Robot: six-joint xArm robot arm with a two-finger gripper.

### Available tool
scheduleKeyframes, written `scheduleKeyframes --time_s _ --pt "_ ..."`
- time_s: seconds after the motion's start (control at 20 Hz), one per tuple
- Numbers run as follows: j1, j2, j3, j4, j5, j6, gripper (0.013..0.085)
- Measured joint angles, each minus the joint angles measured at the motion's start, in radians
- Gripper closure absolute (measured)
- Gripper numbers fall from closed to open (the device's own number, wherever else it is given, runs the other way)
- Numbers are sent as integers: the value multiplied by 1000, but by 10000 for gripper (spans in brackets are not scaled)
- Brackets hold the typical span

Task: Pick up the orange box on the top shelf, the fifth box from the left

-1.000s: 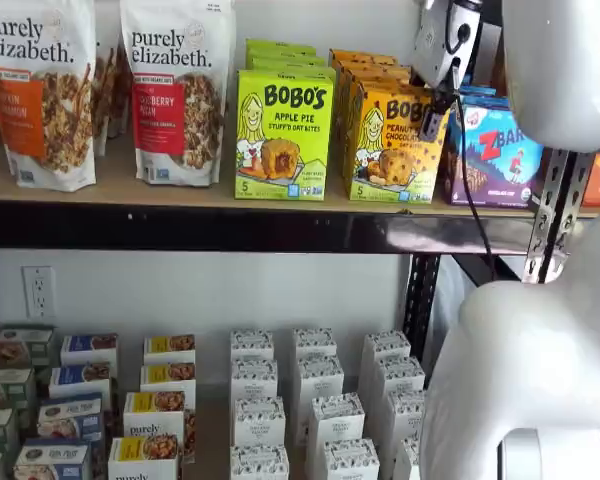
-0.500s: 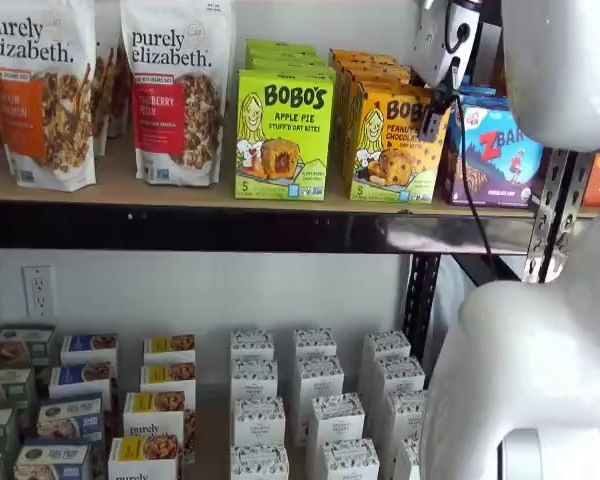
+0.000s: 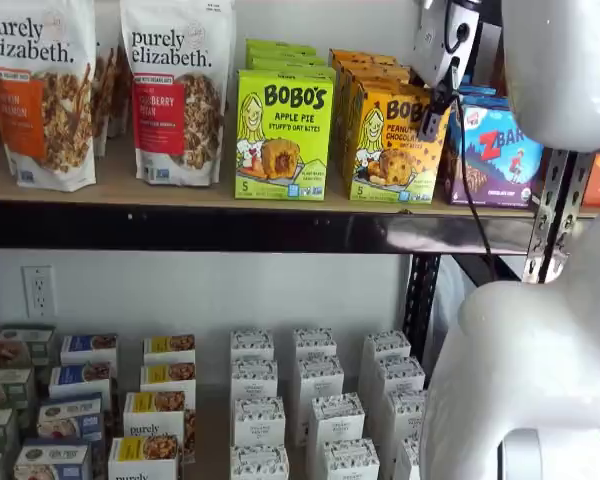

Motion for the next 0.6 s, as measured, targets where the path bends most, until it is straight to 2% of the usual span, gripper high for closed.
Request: scheduleKeyframes --time_s 0.6 --pt "-2 -7 10 10 -14 -1 330"
